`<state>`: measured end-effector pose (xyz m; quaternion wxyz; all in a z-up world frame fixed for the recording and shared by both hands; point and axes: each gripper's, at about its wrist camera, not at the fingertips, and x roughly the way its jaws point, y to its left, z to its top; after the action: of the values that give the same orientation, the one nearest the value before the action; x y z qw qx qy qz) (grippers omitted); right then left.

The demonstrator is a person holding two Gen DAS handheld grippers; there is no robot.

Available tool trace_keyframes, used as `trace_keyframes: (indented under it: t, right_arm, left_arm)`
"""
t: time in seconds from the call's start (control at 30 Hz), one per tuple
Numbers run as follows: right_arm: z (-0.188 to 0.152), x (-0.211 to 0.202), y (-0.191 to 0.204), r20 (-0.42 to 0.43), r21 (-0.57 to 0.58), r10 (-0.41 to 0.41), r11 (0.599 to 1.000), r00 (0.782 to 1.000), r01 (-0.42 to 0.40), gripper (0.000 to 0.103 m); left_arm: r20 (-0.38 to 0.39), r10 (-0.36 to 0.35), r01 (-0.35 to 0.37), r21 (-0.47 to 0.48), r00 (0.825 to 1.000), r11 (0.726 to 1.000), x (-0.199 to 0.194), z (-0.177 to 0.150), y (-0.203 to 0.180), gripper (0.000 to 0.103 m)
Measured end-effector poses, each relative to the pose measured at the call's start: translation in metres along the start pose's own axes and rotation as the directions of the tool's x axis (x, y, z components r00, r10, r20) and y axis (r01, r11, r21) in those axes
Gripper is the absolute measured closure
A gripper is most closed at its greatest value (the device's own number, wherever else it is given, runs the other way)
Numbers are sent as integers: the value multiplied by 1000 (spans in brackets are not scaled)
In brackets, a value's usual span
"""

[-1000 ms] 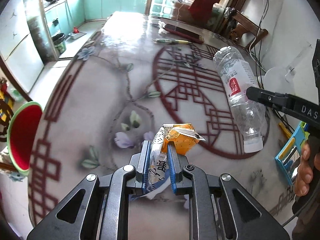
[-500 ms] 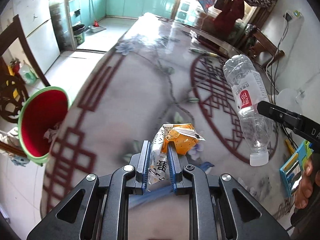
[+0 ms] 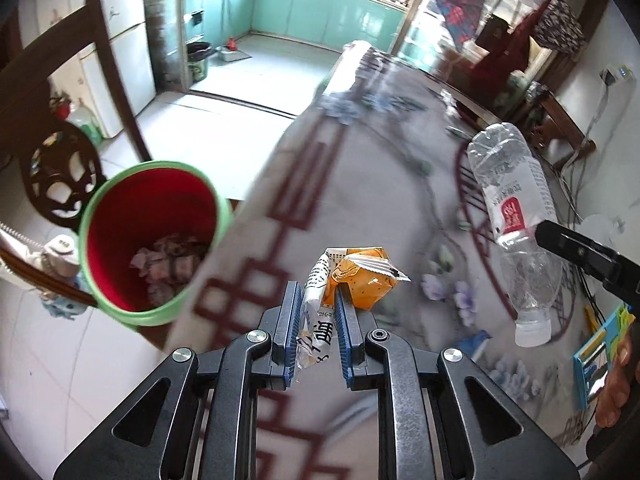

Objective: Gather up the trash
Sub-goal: 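Carry the orange wrapper and water bottle over the red bucket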

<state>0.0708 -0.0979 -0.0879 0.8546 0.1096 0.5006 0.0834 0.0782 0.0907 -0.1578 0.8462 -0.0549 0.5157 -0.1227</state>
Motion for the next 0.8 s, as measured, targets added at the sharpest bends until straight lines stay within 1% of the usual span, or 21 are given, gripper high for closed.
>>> trace_keyframes:
  t: [0.43, 0.63, 0.8]
  right_arm:
    - [20, 48, 101, -38, -102, 58, 993, 998, -61, 72]
    - [27, 73, 135, -65, -133, 77, 987, 995, -85, 72]
    - [31, 96, 159, -97, -166, 87, 981, 991, -102, 72]
  left_arm:
    - [7, 64, -63, -93, 998, 994, -2, 13, 96, 87]
    - [3, 94, -93, -127, 996, 988, 1, 17, 132, 87]
    - [-1, 119, -118, -152, 993, 981, 7, 22, 154, 87]
